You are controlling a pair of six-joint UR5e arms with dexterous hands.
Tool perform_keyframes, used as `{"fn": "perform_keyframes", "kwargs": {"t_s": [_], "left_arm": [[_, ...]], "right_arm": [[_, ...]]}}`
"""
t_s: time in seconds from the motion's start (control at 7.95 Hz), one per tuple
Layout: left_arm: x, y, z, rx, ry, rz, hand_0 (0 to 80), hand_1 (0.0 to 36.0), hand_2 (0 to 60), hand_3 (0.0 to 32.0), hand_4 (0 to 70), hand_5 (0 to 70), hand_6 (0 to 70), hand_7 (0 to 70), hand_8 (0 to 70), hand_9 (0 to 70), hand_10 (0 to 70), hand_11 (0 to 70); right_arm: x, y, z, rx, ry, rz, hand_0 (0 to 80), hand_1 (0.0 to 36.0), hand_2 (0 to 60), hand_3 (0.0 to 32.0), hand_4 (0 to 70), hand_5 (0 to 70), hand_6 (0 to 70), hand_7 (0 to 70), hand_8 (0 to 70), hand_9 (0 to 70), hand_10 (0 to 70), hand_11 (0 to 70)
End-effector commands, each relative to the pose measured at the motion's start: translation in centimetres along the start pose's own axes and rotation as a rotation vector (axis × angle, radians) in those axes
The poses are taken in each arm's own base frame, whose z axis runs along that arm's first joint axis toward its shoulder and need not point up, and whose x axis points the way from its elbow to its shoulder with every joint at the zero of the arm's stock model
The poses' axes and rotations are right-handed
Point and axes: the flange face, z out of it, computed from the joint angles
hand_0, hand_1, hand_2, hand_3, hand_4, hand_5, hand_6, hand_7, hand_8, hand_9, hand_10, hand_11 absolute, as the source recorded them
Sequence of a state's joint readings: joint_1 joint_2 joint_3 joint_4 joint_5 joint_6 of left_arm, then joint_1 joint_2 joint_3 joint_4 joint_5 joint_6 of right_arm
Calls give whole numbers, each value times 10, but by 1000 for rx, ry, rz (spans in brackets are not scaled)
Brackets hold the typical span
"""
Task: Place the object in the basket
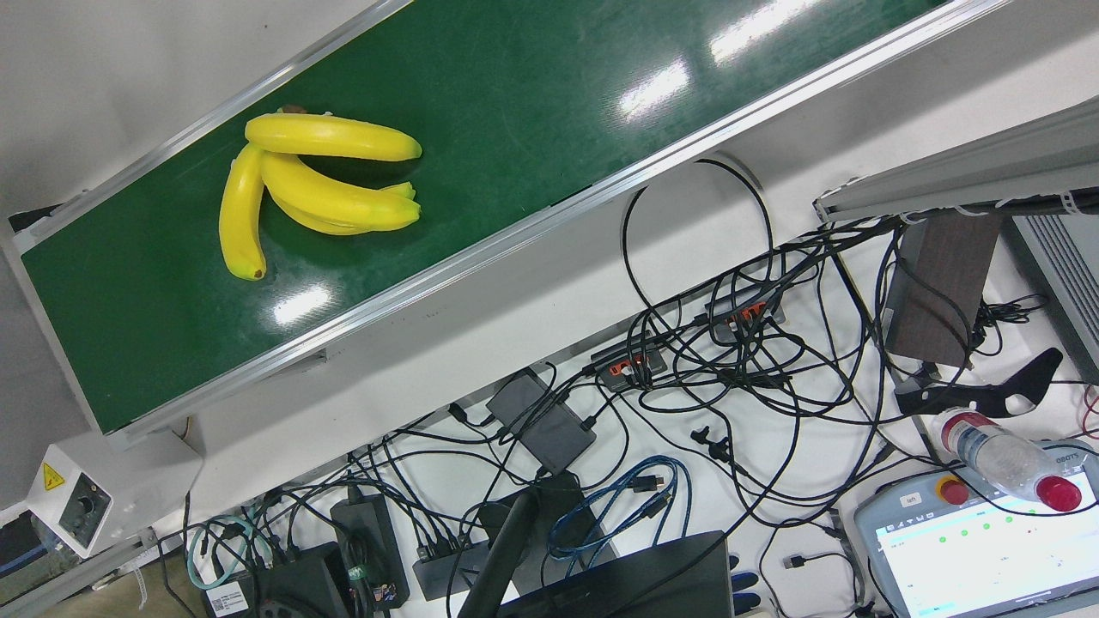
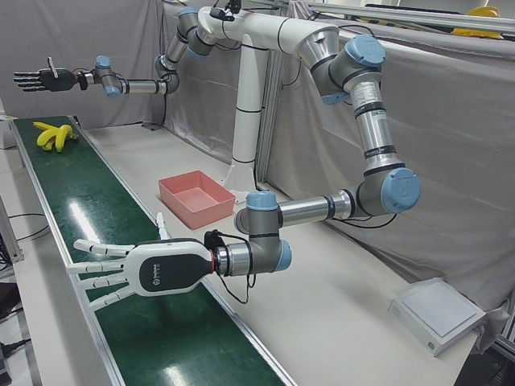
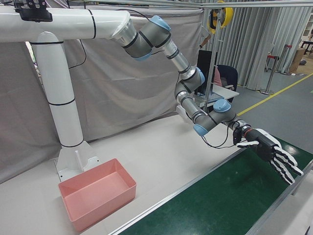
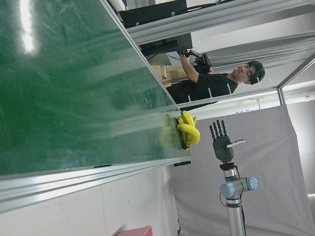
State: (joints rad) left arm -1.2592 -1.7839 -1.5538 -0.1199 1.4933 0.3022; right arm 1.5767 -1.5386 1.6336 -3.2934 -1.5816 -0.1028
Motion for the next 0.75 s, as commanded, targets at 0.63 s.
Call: {"fn": "perform_keyframes", "kwargs": {"t_s": [0.63], "left_arm": [[5, 0, -1, 9, 3, 4, 523, 113, 0, 128, 79, 174, 6, 56, 82, 86, 23, 49]], "right_arm": [[0, 0, 0, 0, 0, 0, 0, 0, 0, 0, 0, 0, 0, 0, 0, 0, 0, 0]]}}
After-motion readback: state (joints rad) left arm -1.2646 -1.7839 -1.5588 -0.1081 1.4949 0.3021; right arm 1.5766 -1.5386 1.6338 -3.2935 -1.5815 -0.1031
